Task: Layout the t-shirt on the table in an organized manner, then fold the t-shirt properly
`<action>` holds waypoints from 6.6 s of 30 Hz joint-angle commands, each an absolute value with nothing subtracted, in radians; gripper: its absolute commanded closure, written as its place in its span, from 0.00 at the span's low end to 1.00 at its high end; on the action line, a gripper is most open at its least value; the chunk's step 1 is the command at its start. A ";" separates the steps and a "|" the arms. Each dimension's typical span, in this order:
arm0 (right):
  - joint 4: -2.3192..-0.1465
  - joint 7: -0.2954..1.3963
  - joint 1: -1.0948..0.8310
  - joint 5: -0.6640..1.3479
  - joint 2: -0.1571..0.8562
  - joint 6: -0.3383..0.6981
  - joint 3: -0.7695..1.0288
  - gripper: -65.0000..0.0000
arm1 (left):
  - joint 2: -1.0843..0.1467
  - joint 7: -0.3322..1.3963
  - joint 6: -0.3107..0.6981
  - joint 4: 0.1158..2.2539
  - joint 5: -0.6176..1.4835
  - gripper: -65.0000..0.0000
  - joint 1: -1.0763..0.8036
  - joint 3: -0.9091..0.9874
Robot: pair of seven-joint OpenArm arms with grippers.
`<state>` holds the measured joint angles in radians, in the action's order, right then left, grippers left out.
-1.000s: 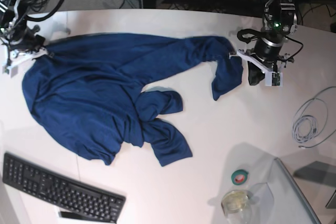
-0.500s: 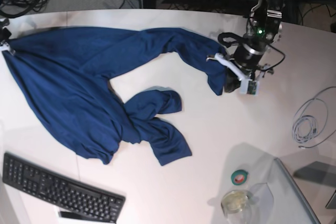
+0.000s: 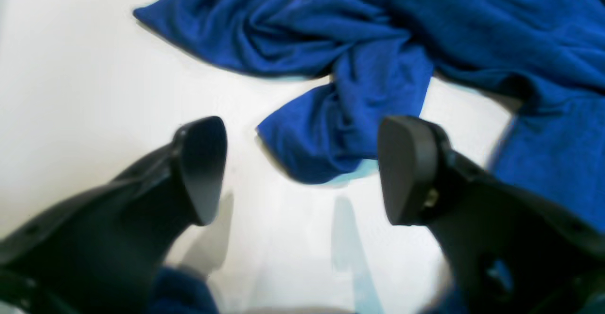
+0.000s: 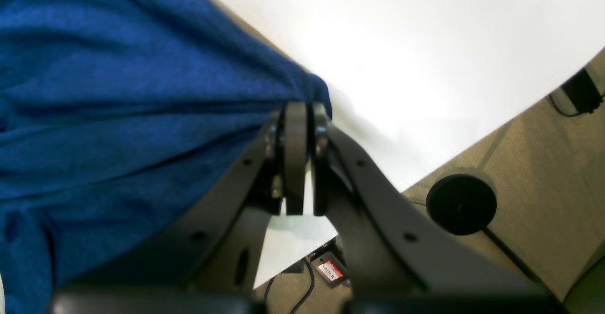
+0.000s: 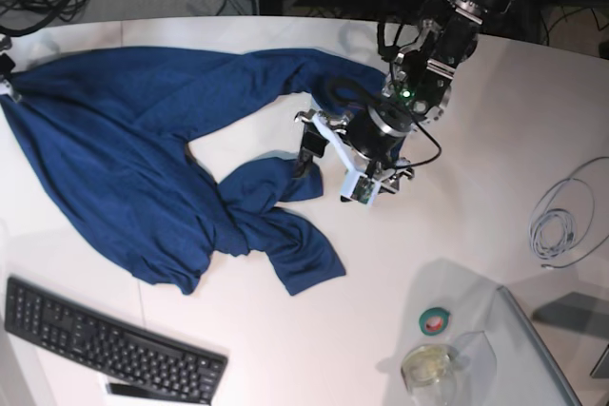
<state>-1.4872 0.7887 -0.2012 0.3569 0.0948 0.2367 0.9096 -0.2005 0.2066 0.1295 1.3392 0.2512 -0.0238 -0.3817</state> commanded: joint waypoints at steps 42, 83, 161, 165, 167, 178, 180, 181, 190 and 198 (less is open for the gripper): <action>-1.475 0.733 0.189 0.363 0.159 0.289 -0.381 0.26 | -0.236 0.191 0.125 1.399 0.257 0.36 -0.179 0.054; -1.933 0.731 -0.101 0.369 0.226 0.223 -0.509 1.00 | -0.236 0.193 0.128 1.448 0.257 0.36 -0.337 0.364; -1.724 0.935 0.216 0.371 0.163 0.260 -0.030 1.00 | -0.236 0.188 0.130 1.446 0.255 0.36 -0.398 0.487; -1.682 0.926 0.180 0.367 0.163 0.268 0.074 1.00 | -0.237 0.188 0.130 1.446 0.255 0.36 -0.398 0.487; -1.593 0.894 0.174 0.366 0.163 0.268 0.110 1.00 | -0.237 0.188 0.130 1.446 0.255 0.36 -0.398 0.487; -1.515 0.840 0.131 0.364 0.162 0.265 0.131 0.39 | -0.236 0.188 0.130 1.446 0.255 0.36 -0.400 0.486; -1.580 0.840 0.108 0.364 0.157 0.265 0.085 0.42 | -0.236 0.188 0.130 1.446 0.255 0.36 -0.400 0.486; -1.587 0.840 0.110 0.364 0.157 0.265 0.033 0.45 | -0.236 0.188 0.130 1.446 0.255 0.36 -0.401 0.486; -1.337 0.799 0.286 0.364 0.110 0.263 -0.200 0.49 | -0.236 0.188 0.130 1.448 0.255 0.36 -0.401 0.486; -1.035 0.694 0.438 0.364 0.108 0.226 -0.320 0.49 | -0.236 0.188 0.130 1.448 0.255 0.36 -0.406 0.486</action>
<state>-1.0187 0.7086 0.4107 0.3603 0.1001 0.2317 -0.3248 -0.2218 0.2127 0.1318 1.4315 0.2550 -0.4042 0.4808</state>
